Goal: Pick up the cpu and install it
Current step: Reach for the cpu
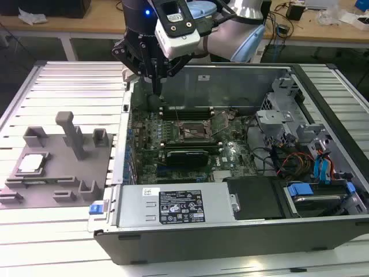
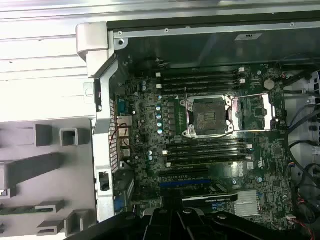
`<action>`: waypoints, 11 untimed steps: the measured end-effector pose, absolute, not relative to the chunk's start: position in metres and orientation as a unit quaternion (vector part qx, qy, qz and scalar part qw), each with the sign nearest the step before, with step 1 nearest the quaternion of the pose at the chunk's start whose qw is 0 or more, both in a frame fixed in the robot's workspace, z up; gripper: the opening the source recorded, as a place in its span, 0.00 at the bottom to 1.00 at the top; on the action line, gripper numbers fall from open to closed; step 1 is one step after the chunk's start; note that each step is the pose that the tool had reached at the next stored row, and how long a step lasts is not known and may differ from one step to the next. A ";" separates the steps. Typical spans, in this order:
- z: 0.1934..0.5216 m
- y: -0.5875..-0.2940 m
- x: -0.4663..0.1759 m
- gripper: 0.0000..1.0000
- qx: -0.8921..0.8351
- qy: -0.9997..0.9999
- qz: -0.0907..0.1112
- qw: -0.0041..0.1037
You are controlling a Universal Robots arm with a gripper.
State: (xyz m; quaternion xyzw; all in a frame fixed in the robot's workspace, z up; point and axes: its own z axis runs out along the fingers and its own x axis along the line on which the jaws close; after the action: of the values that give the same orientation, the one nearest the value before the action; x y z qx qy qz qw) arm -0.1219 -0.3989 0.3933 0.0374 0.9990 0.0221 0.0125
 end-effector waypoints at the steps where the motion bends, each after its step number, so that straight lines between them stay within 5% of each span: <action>1: 0.393 -0.399 -0.122 0.11 0.037 0.999 0.022 0.012; 11: 0.393 -0.399 -0.124 0.11 0.037 0.999 0.022 0.012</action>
State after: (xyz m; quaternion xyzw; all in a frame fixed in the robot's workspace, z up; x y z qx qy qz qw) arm -0.1236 -0.3988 0.3933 0.0374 0.9990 0.0221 0.0124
